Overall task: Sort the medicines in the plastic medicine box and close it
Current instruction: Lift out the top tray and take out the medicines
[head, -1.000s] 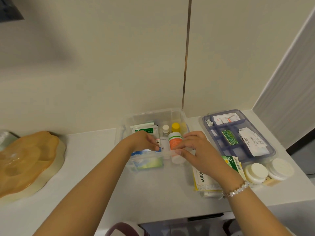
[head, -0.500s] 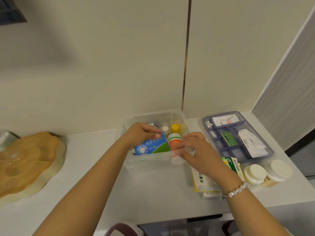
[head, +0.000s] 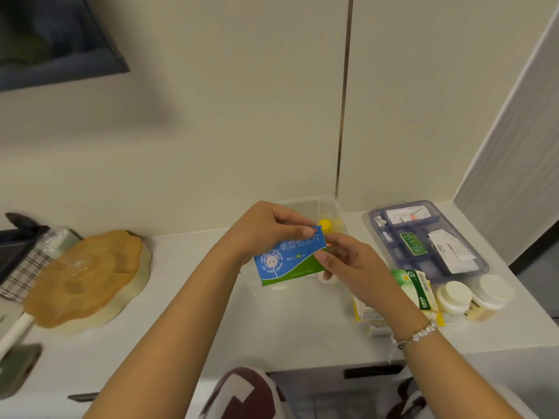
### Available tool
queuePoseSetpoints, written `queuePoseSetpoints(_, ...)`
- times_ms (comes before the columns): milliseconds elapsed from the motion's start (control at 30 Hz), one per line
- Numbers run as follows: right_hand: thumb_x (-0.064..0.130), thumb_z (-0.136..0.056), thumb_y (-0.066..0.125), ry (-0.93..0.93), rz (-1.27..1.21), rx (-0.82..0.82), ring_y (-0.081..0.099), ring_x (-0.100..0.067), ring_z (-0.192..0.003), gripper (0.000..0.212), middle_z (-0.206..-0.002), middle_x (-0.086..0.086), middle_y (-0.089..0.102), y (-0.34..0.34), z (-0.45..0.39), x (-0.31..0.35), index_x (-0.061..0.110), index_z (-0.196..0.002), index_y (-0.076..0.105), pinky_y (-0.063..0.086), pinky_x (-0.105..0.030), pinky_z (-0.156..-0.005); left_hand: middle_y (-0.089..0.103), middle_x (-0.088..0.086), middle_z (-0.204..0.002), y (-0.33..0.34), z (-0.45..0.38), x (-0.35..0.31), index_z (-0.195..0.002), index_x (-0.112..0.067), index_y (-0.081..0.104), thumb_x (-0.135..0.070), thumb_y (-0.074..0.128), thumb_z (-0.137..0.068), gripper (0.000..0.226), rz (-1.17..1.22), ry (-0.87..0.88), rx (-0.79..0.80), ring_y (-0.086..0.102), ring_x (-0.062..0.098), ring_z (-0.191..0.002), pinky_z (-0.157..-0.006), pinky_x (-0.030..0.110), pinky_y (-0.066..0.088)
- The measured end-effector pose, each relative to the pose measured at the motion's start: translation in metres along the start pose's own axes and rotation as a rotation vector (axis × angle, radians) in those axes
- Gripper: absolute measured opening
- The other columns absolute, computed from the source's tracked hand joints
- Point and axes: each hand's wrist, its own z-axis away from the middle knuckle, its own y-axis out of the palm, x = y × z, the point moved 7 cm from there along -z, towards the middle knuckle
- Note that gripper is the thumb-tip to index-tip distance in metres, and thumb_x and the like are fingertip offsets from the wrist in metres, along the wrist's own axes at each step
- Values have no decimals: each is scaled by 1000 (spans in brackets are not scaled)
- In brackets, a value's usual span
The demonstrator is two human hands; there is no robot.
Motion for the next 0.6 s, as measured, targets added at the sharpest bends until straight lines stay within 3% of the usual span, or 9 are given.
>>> queuePoseSetpoints(100, 22, -87, 58, 38, -17, -9, 61, -5, -54, 18, -72, 5, 70, 5, 9, 2, 30, -103, 63, 44, -13, -53, 73, -10, -74, -4, 19, 12, -85, -30, 73, -29, 74, -75, 10, 50, -31, -68, 66, 5, -62, -54, 17, 50)
queuePoseSetpoints(267, 19, -87, 59, 165, -104, -37, 64, -9, -52, 13, -61, 2, 69, 12, 31, -6, 25, -99, 63, 48, -17, -49, 71, -4, -78, -3, 57, 50, -89, -22, 69, -16, 72, -78, 13, 192, -99, -128, 66, -2, -58, -52, 12, 51)
queuePoseSetpoints(467, 25, -86, 61, 361, -62, 45, 71, -14, -66, 18, -84, -1, 74, 36, 53, -32, 17, -102, 62, 53, -18, -54, 73, 9, -84, 10, 83, 118, -92, -9, 64, -13, 75, -75, 20, 420, -270, -308, 71, 12, -66, -59, 22, 57)
queuePoseSetpoints(533, 27, -85, 62, 397, 14, 46, 68, -10, -66, 18, -86, 1, 72, 43, 56, -45, 20, -102, 64, 50, -17, -55, 72, 8, -80, 15, 88, 138, -86, -7, 61, -13, 76, -73, 20, 456, -305, -375, 71, 11, -62, -54, 21, 56)
queuePoseSetpoints(600, 28, -85, 62, 432, 105, 40, 61, -8, -64, 17, -86, -1, 70, 49, 57, -59, 21, -100, 67, 45, -17, -54, 72, 10, -82, 21, 90, 157, -84, -6, 60, -14, 77, -73, 22, 459, -336, -424, 71, 15, -67, -59, 25, 58)
